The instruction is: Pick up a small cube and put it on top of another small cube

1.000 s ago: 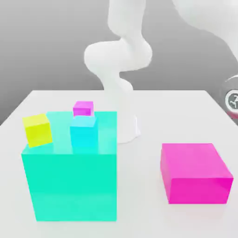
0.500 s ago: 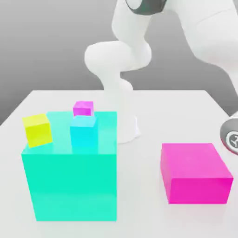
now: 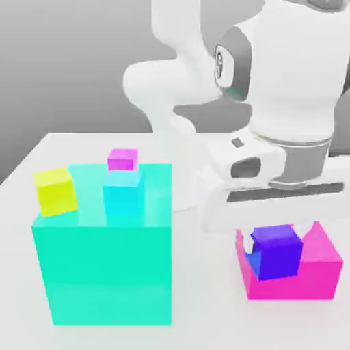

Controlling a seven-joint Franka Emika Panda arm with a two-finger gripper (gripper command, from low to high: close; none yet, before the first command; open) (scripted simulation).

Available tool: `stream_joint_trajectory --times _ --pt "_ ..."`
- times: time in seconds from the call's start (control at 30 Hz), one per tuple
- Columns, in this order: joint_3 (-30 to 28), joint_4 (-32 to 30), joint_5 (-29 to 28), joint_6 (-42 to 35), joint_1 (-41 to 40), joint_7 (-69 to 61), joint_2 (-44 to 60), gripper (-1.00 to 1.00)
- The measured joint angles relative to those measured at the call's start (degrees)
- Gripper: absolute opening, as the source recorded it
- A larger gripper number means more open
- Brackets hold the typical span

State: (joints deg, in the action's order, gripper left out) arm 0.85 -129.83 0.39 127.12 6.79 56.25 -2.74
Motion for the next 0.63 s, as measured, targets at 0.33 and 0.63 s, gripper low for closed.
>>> stream_joint_trajectory --times 0.33,0.63 --pt "-3.92 -8.23 -1.43 -12.29 -11.32 25.20 -20.58 -1.00" --pt "-4.61 -16.19 -1.96 -5.93 -14.49 31.06 -22.19 1.00"
